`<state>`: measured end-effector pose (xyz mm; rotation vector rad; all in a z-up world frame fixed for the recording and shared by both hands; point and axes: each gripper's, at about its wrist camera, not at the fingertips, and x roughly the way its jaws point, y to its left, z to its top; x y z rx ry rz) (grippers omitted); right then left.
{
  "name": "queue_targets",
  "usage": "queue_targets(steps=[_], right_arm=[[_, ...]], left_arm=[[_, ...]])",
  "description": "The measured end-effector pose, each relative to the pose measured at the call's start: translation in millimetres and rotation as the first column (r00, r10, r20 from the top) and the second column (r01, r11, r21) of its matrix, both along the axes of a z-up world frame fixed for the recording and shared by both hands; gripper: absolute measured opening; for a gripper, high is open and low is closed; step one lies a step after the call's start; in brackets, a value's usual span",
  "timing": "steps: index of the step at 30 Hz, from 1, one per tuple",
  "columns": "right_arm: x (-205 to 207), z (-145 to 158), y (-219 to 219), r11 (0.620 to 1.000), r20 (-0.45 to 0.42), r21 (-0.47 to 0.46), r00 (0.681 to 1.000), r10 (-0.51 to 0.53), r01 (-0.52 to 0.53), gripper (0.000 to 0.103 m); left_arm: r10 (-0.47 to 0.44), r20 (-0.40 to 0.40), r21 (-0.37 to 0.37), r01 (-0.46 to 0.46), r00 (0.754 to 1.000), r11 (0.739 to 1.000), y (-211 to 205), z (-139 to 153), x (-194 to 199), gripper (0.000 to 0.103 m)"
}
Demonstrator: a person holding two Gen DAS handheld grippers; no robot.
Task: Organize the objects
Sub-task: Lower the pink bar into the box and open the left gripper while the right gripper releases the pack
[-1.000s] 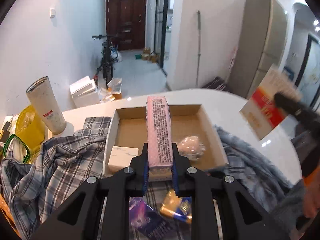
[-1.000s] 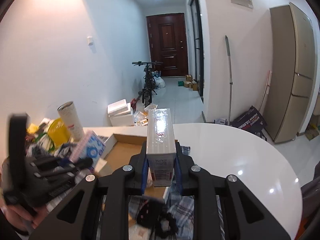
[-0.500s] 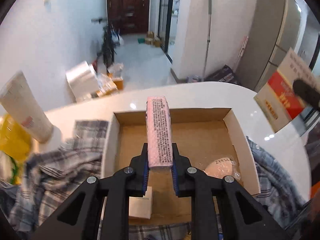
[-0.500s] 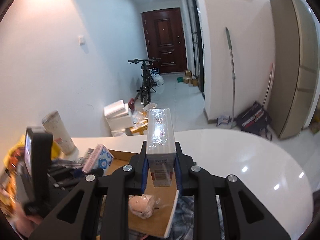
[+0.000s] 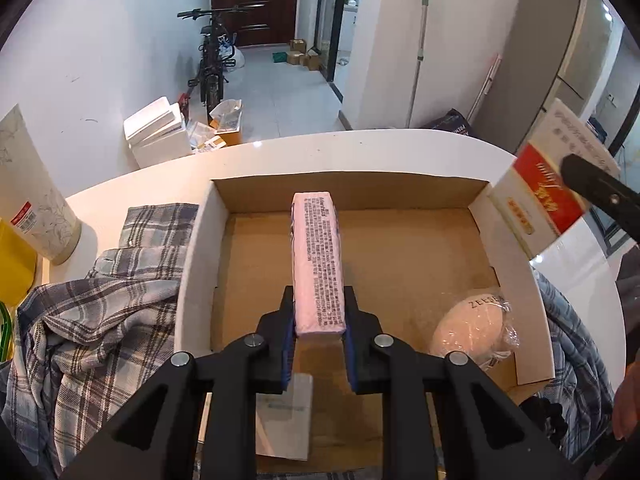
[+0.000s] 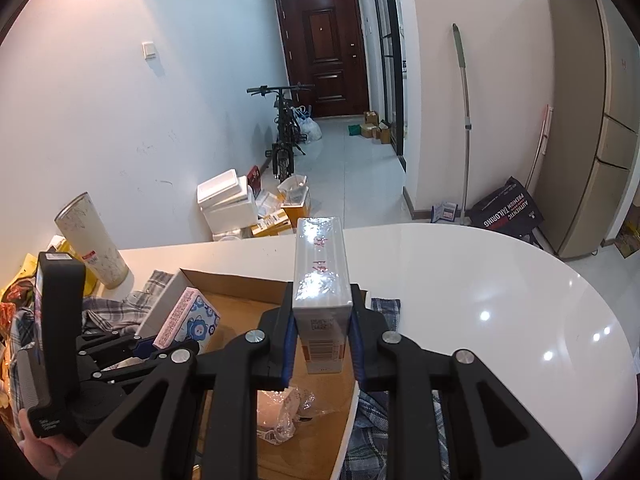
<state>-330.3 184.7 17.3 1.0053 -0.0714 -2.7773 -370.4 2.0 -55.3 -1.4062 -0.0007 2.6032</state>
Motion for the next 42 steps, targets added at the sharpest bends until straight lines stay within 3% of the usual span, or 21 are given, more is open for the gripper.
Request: queue_targets(steps=[2, 6, 14, 30, 39, 40, 42], right_arm=[[-2, -2, -2, 1.0, 0.005, 0.01, 1.0, 0.002, -0.002, 0.021], [-3, -2, -4, 1.0, 0.008, 0.024, 1.0, 0.005, -0.005, 0.021], [-11, 3, -17, 0.995, 0.023, 0.102, 1.0, 0.001, -0.003, 0.021], [-24, -26, -51, 0.959, 0.074, 0.281, 0.996, -0.042, 0.02, 0.021], [-29, -31, -64, 0.968, 0.107, 0.251, 0.994, -0.009, -0.018, 0.022], [-29, -30, -65, 0.971, 0.115, 0.236, 0.993, 0.0, -0.027, 0.028], [-27, -28, -66, 0.974, 0.106, 0.223, 0.994, 0.009, -0.033, 0.06]], left_arm=[[0.001, 0.011, -0.003, -0.001, 1.0, 1.0, -1, -1, -2, 0.027], [0.019, -0.036, 0.02, -0.018, 0.999, 1.0, -7, 11, 4, 0.061], [0.103, -0.137, 0.02, -0.101, 0.985, 0.995, -44, 47, 14, 0.062], [0.16, -0.145, 0.059, -0.153, 0.976, 0.987, -61, 49, 16, 0.062], [0.159, -0.153, 0.068, -0.15, 0.975, 0.986, -61, 58, 20, 0.062], [0.156, -0.158, 0.072, -0.146, 0.975, 0.987, -61, 60, 21, 0.062], [0.149, -0.167, 0.079, -0.137, 0.975, 0.987, -61, 65, 24, 0.062]])
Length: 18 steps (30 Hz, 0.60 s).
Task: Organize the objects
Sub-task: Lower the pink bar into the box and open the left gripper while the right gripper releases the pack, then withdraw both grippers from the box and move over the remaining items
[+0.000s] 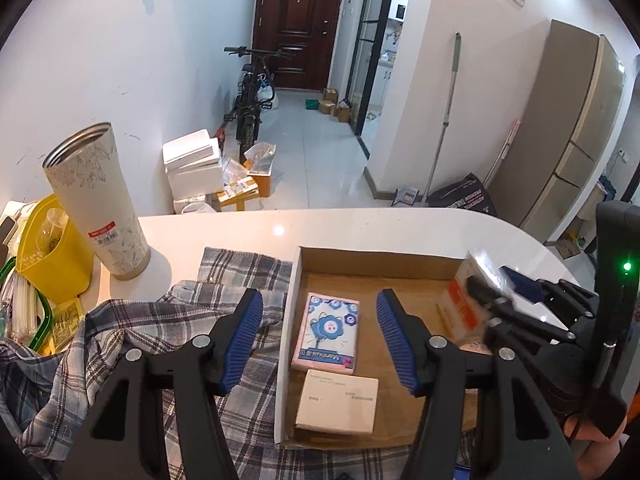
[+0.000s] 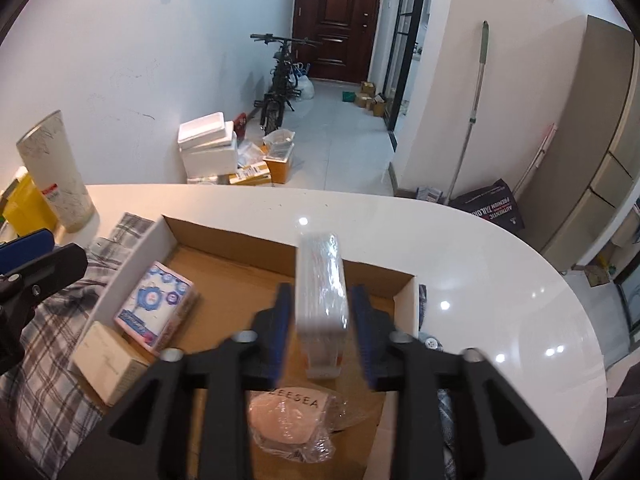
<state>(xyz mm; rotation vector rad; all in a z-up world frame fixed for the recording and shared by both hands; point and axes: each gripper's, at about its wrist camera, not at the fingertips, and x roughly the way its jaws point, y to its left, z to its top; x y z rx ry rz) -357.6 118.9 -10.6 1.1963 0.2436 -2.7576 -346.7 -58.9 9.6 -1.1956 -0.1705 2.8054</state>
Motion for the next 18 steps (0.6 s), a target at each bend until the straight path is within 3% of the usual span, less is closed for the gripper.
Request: queue_targets(steps=[1, 5, 8, 11, 18], right_arm=[[2, 3, 0, 1.0, -0.017, -0.005, 1.0, 0.005, -0.005, 0.08], [9, 15, 2, 0.999, -0.071, -0.025, 0.997, 0.018, -0.02, 0.08], [15, 30, 11, 0.993, -0.074, -0.106, 0.997, 0.036, -0.044, 0.08], [23, 49, 23, 0.985, -0.084, -0.165, 0.995, 0.044, -0.057, 0.08], [71, 99, 54, 0.978, -0.187, -0.195, 0.982, 0.035, -0.072, 0.083]], left_arm=[[-0.001, -0.004, 0.0, 0.001, 1.0, 1.0, 0, 2, 1, 0.062], [-0.005, -0.025, -0.002, 0.005, 1.0, 1.0, 1, 11, 6, 0.062], [-0.008, -0.052, -0.006, 0.008, 0.999, 1.0, 2, 22, 12, 0.062], [-0.009, -0.103, -0.014, 0.007, 0.995, 1.0, 3, 42, 26, 0.062], [-0.052, -0.178, -0.059, 0.043, 0.983, 0.997, 17, 89, 67, 0.062]])
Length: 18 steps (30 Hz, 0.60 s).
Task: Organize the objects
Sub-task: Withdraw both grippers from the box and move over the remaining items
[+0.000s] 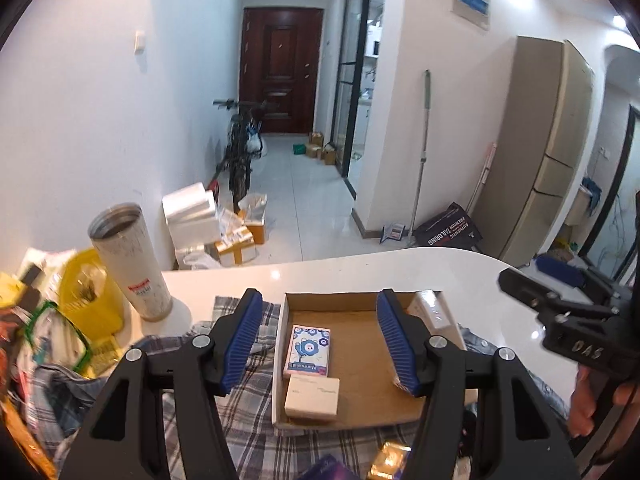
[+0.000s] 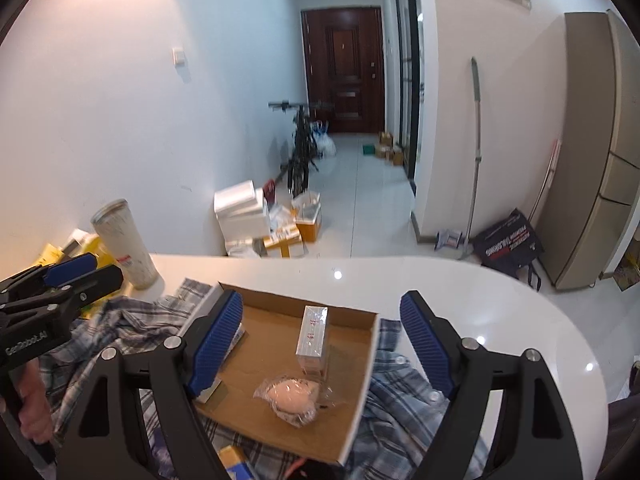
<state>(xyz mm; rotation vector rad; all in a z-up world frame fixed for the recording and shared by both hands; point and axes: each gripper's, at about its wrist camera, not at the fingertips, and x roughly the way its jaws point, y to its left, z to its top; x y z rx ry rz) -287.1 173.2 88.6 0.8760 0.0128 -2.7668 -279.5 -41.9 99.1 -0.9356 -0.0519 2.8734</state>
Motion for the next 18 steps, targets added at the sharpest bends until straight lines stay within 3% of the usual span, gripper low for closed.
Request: queue_targets(steps=[3, 5, 7, 11, 14, 16, 17, 18], right_arm=[[28, 17, 16, 0.999, -0.041, -0.046, 0.999, -0.005, 0.004, 0.087], [48, 27, 25, 0.997, -0.064, -0.077, 0.998, -0.006, 0.001, 0.09], [68, 37, 34, 0.995, -0.091, -0.096, 0.996, -0.002, -0.007, 0.092], [110, 58, 40, 0.995, -0.168, -0.095, 0.986, 0.01, -0.026, 0.102], [141, 71, 43, 0.996, -0.233, -0.089, 0.972, 0.009, -0.031, 0.103], [159, 76, 42, 0.995, -0.265, -0.086, 0.964, 0.028, -0.052, 0.103], [166, 77, 42, 0.995, -0.274, -0.084, 0.961, 0.034, -0.059, 0.103], [172, 78, 41, 0.995, -0.282, -0.083, 0.959, 0.035, -0.061, 0.103]], left_arm=[[0.003, -0.073, -0.039, -0.006, 0.997, 0.999, 8, 22, 34, 0.064], [0.01, -0.134, -0.03, -0.014, 0.991, 0.999, 8, 39, 63, 0.078], [0.023, -0.182, -0.006, -0.025, 0.983, 1.0, 7, 50, 85, 0.084], [0.056, -0.256, 0.039, -0.048, 0.965, 0.998, 2, 67, 131, 0.086], [0.066, -0.303, 0.041, -0.056, 0.951, 0.998, 1, 77, 161, 0.089], [0.062, -0.328, 0.04, -0.051, 0.943, 0.998, 3, 82, 178, 0.094], [0.06, -0.346, 0.043, -0.049, 0.936, 0.998, 3, 84, 191, 0.103], [0.06, -0.361, 0.045, -0.047, 0.931, 0.998, 4, 85, 199, 0.103]])
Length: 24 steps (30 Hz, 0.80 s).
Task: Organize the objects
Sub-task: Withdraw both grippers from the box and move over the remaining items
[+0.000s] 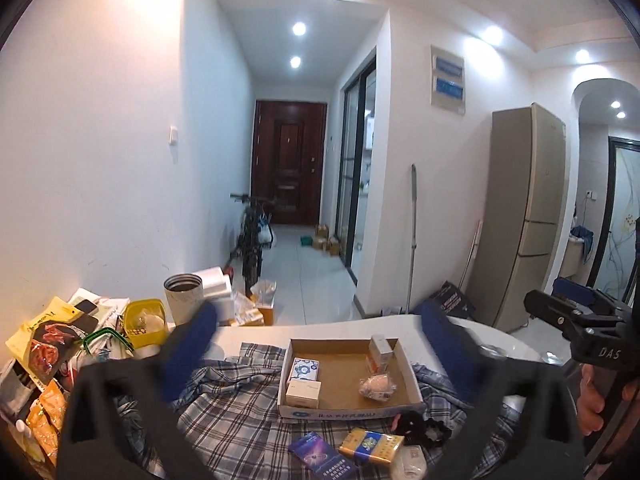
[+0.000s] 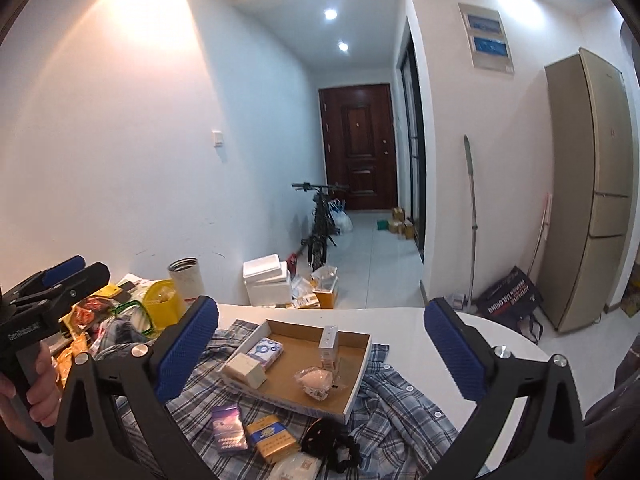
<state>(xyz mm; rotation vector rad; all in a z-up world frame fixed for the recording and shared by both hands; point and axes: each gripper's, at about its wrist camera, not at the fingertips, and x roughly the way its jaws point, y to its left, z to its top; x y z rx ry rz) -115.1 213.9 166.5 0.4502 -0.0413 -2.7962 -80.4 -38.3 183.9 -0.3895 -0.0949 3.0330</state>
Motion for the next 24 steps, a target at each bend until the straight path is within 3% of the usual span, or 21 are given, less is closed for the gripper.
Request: queue_targets(steps=[6, 14, 24], right_arm=[[25, -1, 2, 1.0, -0.012, -0.029, 1.0, 0.01, -0.01, 0.103], [35, -7, 0, 1.0, -0.018, 0.008, 1.0, 0.007, -0.007, 0.103], [19, -69, -18, 0.996, 0.144, 0.053, 0.987, 0.07, -0.078, 0.103]], left_arm=[[0.018, -0.058, -0.011, -0.018, 0.998, 1.0, 5, 3, 38, 0.103], [0.006, -0.033, 0.012, -0.006, 0.999, 1.0, 5, -8, 46, 0.103], [0.017, 0.1, 0.046, -0.022, 0.995, 0.999, 0, -77, 25, 0.103]])
